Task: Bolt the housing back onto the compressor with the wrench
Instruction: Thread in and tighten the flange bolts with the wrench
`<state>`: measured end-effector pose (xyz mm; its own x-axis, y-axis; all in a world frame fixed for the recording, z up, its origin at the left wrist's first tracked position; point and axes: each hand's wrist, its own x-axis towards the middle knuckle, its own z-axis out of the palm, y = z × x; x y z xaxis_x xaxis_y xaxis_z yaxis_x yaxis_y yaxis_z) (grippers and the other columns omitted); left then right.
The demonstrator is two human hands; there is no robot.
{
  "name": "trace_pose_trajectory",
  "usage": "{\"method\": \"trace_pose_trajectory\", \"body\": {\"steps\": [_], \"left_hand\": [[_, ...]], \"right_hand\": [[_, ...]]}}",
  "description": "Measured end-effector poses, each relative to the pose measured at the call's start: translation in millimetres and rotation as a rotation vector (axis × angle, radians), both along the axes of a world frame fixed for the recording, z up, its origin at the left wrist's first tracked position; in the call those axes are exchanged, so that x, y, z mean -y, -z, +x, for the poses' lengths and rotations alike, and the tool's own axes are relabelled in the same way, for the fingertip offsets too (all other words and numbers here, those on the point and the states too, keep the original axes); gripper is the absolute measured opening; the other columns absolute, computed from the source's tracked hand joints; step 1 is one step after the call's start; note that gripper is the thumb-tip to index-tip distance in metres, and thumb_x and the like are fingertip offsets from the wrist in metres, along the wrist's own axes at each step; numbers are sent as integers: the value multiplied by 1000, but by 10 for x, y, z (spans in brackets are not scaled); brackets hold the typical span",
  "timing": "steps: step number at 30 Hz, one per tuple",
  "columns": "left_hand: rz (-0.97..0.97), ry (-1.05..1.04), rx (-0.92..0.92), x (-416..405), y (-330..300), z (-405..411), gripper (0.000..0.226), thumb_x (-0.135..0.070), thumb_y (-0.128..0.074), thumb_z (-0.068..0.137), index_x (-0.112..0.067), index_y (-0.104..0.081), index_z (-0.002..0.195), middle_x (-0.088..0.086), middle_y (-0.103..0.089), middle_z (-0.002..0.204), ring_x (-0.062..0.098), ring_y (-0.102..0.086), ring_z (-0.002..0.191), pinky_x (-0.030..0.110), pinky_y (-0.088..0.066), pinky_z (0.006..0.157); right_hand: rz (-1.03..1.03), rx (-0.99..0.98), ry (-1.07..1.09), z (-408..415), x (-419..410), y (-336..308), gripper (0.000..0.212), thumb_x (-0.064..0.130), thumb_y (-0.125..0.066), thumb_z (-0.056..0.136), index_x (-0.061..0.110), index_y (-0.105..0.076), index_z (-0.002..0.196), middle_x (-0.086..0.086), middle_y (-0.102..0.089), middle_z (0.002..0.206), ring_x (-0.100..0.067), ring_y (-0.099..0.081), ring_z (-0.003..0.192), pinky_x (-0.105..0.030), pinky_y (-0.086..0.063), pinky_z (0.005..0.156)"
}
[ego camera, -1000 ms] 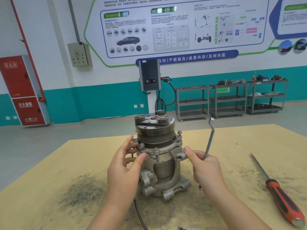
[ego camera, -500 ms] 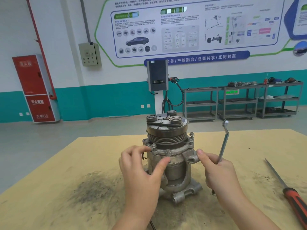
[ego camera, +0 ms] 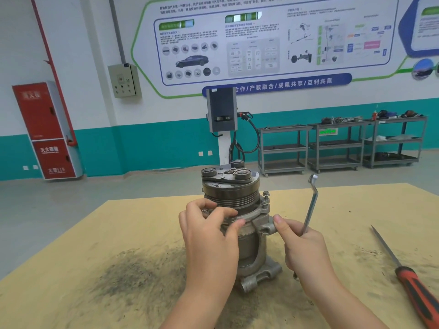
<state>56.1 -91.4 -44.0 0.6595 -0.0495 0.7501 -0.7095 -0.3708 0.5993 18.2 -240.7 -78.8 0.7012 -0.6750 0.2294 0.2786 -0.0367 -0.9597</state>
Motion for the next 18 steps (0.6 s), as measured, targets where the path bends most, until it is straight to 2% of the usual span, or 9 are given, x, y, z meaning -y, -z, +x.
{"method": "trace_pose_trajectory", "body": {"steps": [3,6,9,13,16,18], "left_hand": [[-40,51,-102,-6,-75,-10,27,-16,-82,79,-36,-64,73,-23,-42,101,-10,-33,113,-2,-23,88],[-36,44,-74,-14,-169,-21,21,-19,-81,79,-32,-67,70,-22,-43,101,-9,-32,109,-3,-22,88],[67,-26,29,-52,-215,14,11,-26,-82,79,-26,-71,81,-14,-43,104,2,-29,104,4,-22,89],[202,-69,-49,-121,-196,53,16,-38,-80,80,-27,-71,88,-13,-38,110,2,-21,106,19,-22,94],[281,-64,-65,-152,-216,69,13,-39,-77,81,-27,-76,84,-14,-39,111,3,-19,105,22,-23,97],[299,-31,-47,-146,-258,59,8,-35,-78,82,-27,-77,83,-14,-40,111,2,-20,104,19,-20,95]], "right_hand": [[-6,4,-5,-5,-4,-7,24,29,-64,90,13,-75,75,18,-44,35,5,-45,33,-7,-29,40],[-3,1,-7,-9,-8,-16,25,28,-65,90,12,-75,74,17,-44,35,5,-45,33,-5,-30,37],[-7,-14,-3,-14,-8,-17,25,31,-65,90,15,-75,75,19,-44,35,7,-44,33,-4,-28,36],[-15,-35,12,-15,-7,-19,23,36,-65,89,18,-75,79,20,-44,36,7,-45,34,-5,-29,33],[-4,-35,14,-16,-15,-25,22,36,-65,88,18,-75,81,19,-44,36,6,-45,34,-6,-29,35],[2,-29,12,-18,-21,-32,21,35,-66,88,18,-76,81,19,-44,36,6,-46,34,-7,-28,41]]}}
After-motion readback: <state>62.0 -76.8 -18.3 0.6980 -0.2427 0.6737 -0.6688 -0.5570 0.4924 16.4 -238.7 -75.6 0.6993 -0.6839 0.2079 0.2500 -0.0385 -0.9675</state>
